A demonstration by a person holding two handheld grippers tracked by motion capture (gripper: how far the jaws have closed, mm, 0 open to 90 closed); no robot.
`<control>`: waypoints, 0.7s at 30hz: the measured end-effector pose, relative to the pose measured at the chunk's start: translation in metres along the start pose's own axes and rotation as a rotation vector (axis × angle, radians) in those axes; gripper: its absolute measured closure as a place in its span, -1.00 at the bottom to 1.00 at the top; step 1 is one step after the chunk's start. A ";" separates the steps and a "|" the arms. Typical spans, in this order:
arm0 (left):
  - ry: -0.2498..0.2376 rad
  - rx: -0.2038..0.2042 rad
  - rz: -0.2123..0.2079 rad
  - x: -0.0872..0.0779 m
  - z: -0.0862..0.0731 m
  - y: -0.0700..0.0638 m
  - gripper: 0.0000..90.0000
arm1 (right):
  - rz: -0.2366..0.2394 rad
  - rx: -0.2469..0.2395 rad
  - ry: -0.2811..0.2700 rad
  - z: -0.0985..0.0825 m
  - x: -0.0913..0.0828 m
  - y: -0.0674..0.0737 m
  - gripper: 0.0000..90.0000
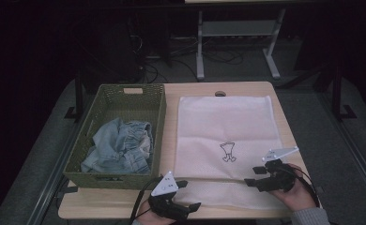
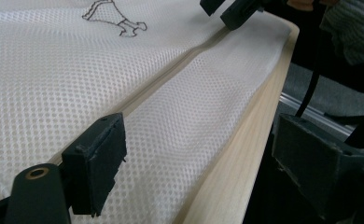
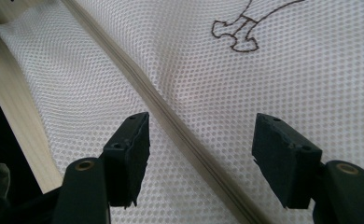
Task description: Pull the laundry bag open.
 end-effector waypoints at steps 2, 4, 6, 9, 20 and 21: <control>0.015 -0.004 -0.002 0.002 -0.002 0.000 -0.64 | -0.004 0.016 -0.005 -0.001 -0.003 -0.002 -0.20; 0.018 -0.017 -0.004 0.004 -0.003 0.000 -0.64 | -0.012 0.021 -0.007 -0.002 -0.006 -0.004 -0.20; 0.022 -0.031 -0.002 0.006 -0.003 0.001 -0.63 | -0.016 0.029 -0.012 -0.002 -0.008 -0.005 -0.20; 0.019 -0.042 0.000 0.007 -0.001 0.002 -0.62 | -0.022 0.032 -0.013 -0.004 -0.011 -0.007 -0.20; 0.057 -0.057 -0.039 0.028 0.022 -0.005 -0.56 | -0.054 0.078 -0.021 -0.004 -0.030 -0.019 -0.20; 0.057 -0.057 -0.039 0.028 0.022 -0.005 -0.56 | -0.057 0.084 -0.022 -0.005 -0.032 -0.021 -0.21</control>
Point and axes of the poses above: each handheld gripper's, and its own axes: x roughly forward along the jaws, z roughly out of its top, y roughly to its left, the point moved 8 cm from there along x, roughly forward along the jaws, and after that the axes turned 9 degrees about -y, right-handed, at the moved point
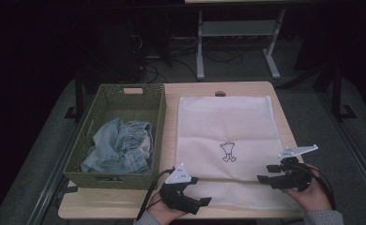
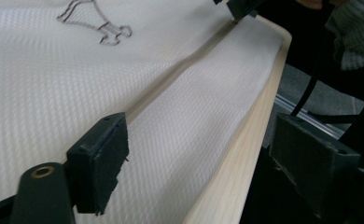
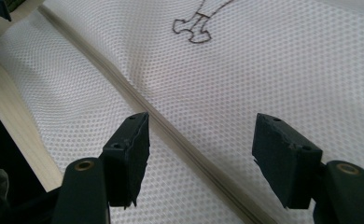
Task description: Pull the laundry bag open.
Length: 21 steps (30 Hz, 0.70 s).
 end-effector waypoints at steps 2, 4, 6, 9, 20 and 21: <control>-0.001 -0.011 0.007 0.006 0.007 0.001 -0.57 | -0.001 0.010 0.002 -0.001 -0.001 -0.002 -0.21; 0.004 -0.025 -0.002 0.015 0.017 0.002 -0.57 | -0.017 0.025 0.005 -0.003 -0.006 -0.008 -0.21; 0.014 -0.032 -0.003 0.022 0.022 0.002 -0.57 | -0.022 0.035 0.006 -0.004 -0.009 -0.012 -0.21; 0.029 -0.032 -0.008 0.032 0.029 0.001 -0.57 | -0.040 0.059 0.019 -0.006 -0.015 -0.018 -0.21; 0.088 -0.084 -0.026 0.066 0.047 -0.002 -0.54 | -0.067 0.146 0.053 -0.020 -0.034 -0.037 -0.19; 0.088 -0.084 -0.026 0.066 0.047 -0.002 -0.54 | -0.067 0.146 0.053 -0.020 -0.034 -0.037 -0.19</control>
Point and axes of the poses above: each handheld gripper's, and its own axes: x roughly forward along the jaws, z roughly out of its top, y roughly to its left, the point moved 8 cm from there along x, roughly forward along the jaws, and after that the axes turned 9 degrees about -y, right-handed, at the moved point
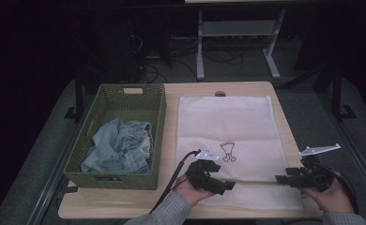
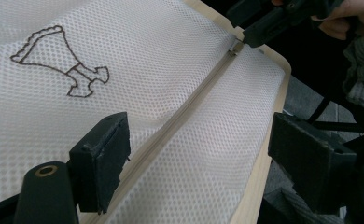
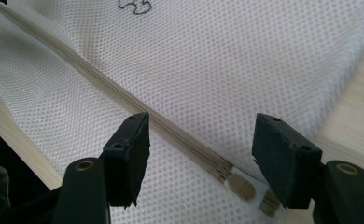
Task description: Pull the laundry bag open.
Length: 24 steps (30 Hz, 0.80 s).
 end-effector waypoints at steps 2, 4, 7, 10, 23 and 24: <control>0.012 -0.018 -0.002 0.006 0.004 0.000 -0.54 | -0.001 0.011 0.004 -0.002 -0.004 -0.003 -0.20; 0.012 -0.034 -0.001 0.009 0.005 0.001 -0.53 | 0.003 0.014 0.006 -0.003 -0.006 -0.004 -0.20; 0.020 -0.047 0.010 0.014 0.008 0.000 -0.49 | 0.005 0.035 0.008 -0.008 -0.012 -0.008 -0.19; 0.034 -0.050 0.001 0.021 0.012 -0.002 -0.46 | -0.001 0.041 0.018 -0.012 -0.014 -0.010 -0.18; 0.044 -0.126 -0.051 0.054 0.032 -0.021 -0.45 | -0.041 0.190 0.092 -0.033 -0.024 -0.025 0.09; 0.044 -0.129 -0.056 0.056 0.033 -0.021 -0.44 | -0.040 0.202 0.097 -0.035 -0.024 -0.026 0.12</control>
Point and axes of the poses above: each handheld gripper's, and its own axes: x roughly forward along the jaws, z roughly out of its top, y roughly to its left, the point moved 8 cm from there along x, roughly forward along the jaws, and after that the axes turned 9 degrees about -y, right-handed, at the moved point
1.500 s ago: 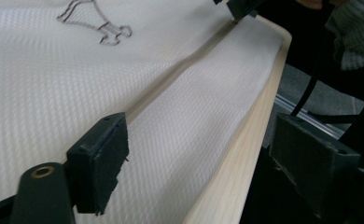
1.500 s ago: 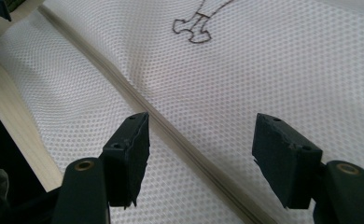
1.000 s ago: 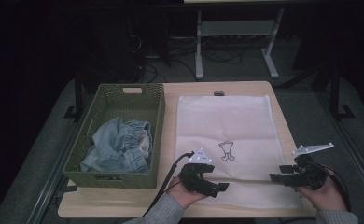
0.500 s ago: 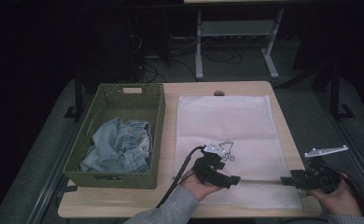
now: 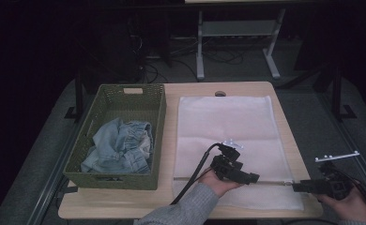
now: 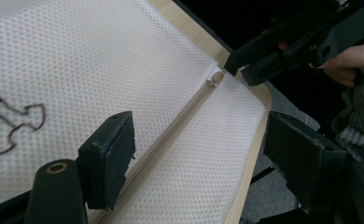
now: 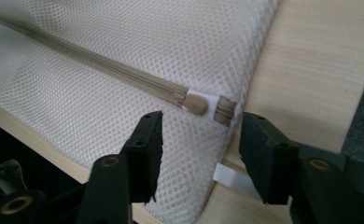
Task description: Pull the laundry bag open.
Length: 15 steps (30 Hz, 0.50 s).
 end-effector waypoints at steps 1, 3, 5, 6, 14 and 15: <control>0.000 0.000 0.000 0.000 0.000 0.000 -0.44 | 0.000 0.000 0.000 0.000 0.000 0.000 0.12; 0.005 -0.018 -0.006 0.006 0.003 0.000 -0.44 | -0.005 0.022 0.026 -0.004 0.002 -0.003 0.16; 0.010 -0.044 -0.016 0.011 0.004 0.000 -0.42 | -0.002 0.027 0.030 -0.004 0.003 -0.003 0.19; 0.017 -0.044 -0.016 0.016 0.005 -0.001 -0.32 | -0.005 0.028 0.039 -0.006 0.004 -0.004 0.24; 0.055 -0.099 -0.037 0.039 0.005 -0.005 -0.17 | -0.003 0.043 0.048 -0.006 0.010 -0.006 0.39; 0.062 -0.101 -0.035 0.042 0.004 -0.005 -0.16 | -0.003 0.043 0.048 -0.006 0.010 -0.006 0.39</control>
Point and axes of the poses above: each handheld gripper's, and its own axes: x roughly forward along the jaws, z roughly out of its top, y roughly to its left, the point moved 8 cm from there along x, roughly forward along the jaws, and after that the axes turned 9 degrees about -y, right-handed, at the moved point
